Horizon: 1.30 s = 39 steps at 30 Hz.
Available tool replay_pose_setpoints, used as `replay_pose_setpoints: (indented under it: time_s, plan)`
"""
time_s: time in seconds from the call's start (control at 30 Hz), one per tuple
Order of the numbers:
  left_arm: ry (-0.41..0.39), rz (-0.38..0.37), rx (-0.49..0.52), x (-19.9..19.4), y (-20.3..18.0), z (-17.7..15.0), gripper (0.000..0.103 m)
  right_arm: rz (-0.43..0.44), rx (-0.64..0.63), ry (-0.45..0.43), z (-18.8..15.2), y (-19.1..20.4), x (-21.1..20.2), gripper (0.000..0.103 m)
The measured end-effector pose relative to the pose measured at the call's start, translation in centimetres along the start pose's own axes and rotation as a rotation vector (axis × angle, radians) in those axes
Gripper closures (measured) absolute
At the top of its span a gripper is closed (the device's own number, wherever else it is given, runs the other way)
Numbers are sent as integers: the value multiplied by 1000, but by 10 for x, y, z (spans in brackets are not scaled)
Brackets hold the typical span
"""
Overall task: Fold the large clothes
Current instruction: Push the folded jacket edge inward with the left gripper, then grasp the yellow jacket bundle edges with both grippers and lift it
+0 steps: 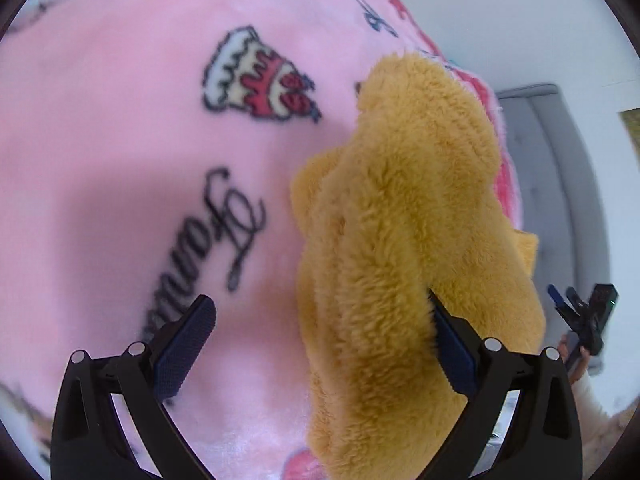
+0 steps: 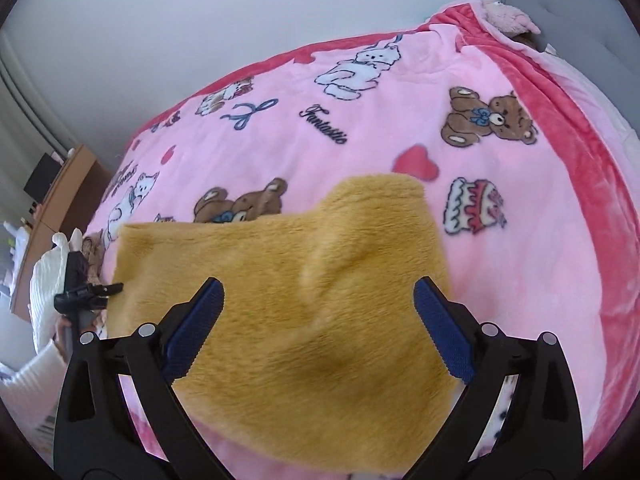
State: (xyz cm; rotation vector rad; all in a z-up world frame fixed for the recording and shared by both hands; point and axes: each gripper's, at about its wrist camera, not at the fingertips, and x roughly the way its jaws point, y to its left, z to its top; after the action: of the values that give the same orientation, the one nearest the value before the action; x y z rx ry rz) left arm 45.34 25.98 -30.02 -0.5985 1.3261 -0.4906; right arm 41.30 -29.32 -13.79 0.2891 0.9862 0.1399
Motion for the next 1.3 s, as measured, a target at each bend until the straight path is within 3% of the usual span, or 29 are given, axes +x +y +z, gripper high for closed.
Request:
replay_pose_setpoints:
  time_s: [0.2, 0.37, 0.47, 0.57, 0.67, 0.87, 0.97, 1.07, 1.13, 1.3]
  plan:
    - [-19, -109, 17, 13, 18, -10, 5, -16, -42, 32, 9, 47, -1, 11]
    - [-60, -94, 76, 29, 9, -7, 4, -54, -89, 57, 9, 86, 4, 11]
    - [-82, -191, 34, 33, 13, -6, 4, -58, -121, 94, 4, 107, 9, 11]
    - [-28, -346, 33, 42, 14, -9, 4, -70, -148, 132, 0, 118, 14, 11]
    - [9, -350, 78, 54, 8, -9, 4, -80, -162, 151, -3, 127, 17, 11]
    - [23, -436, 40, 71, 15, 4, 5, -78, -159, 168, -10, 138, 18, 11]
    - [48, -609, 12, 82, 6, 14, 5, -76, -154, 170, -14, 140, 17, 11]
    - [54, -557, 32, 94, 4, 14, 5, -66, -149, 155, -18, 138, 11, 11]
    - [17, -557, 32, 99, 7, 10, 5, -74, -141, 135, -20, 134, 5, 11]
    - [8, -514, 124, 105, -1, 3, 5, -100, -57, 50, -28, 111, -18, 11]
